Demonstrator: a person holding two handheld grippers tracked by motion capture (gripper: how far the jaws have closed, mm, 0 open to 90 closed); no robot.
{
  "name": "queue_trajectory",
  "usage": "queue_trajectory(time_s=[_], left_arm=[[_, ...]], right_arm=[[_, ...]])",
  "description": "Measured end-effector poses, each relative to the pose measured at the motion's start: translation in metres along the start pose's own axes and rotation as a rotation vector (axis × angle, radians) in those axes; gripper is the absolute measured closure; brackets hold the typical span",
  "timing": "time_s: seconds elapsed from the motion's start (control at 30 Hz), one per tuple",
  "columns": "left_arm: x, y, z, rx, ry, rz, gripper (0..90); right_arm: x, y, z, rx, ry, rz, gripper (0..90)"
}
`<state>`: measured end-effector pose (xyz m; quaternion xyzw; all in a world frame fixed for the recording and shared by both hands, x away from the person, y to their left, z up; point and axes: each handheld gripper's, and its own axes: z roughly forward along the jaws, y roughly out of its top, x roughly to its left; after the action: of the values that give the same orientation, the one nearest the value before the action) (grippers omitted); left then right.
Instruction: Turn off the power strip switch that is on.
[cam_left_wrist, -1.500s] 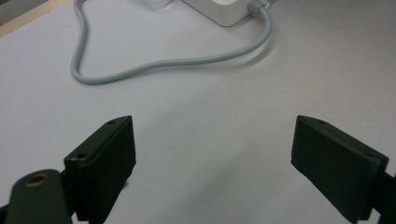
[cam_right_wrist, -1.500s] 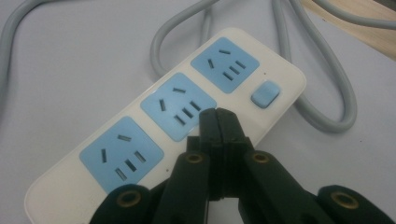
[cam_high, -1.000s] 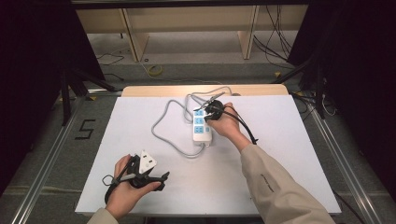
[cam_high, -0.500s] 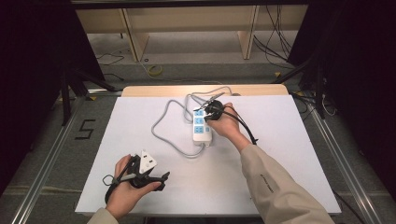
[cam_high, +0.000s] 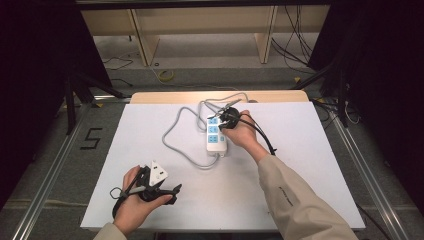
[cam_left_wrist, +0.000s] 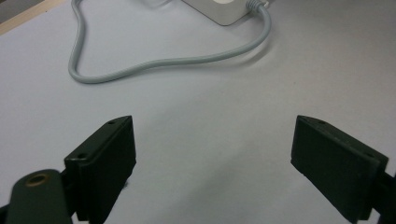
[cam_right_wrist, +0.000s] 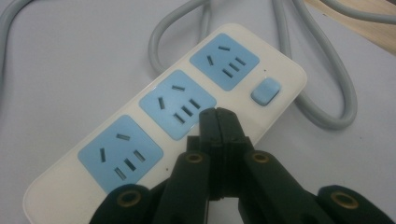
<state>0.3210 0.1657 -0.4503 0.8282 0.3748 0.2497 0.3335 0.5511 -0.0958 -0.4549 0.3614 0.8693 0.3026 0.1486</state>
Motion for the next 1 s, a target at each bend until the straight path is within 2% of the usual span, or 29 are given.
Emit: queue_trajectory(time_s=[0.2,0.27,0.77,1.0], left_arm=[[-0.0001,-0.0001,0.0004,-0.003,0.0,-0.004,13.5],[-0.0003,-0.0001,0.0004,-0.005,0.001,-0.007,13.5],[-0.0001,-0.0001,0.0004,-0.003,0.0,-0.004,13.5],[0.0002,0.0,0.0,0.0,-0.001,0.0,13.5]], right_arm=[[0.001,0.0001,-0.0002,-0.001,-0.007,-0.004,90.0],[0.002,0.0002,-0.0006,0.001,-0.006,0.009,90.0],[0.0031,-0.0006,-0.0007,-0.004,-0.019,-0.003,90.0],[0.0039,-0.0013,-0.0003,-0.013,-0.012,0.005,90.0]])
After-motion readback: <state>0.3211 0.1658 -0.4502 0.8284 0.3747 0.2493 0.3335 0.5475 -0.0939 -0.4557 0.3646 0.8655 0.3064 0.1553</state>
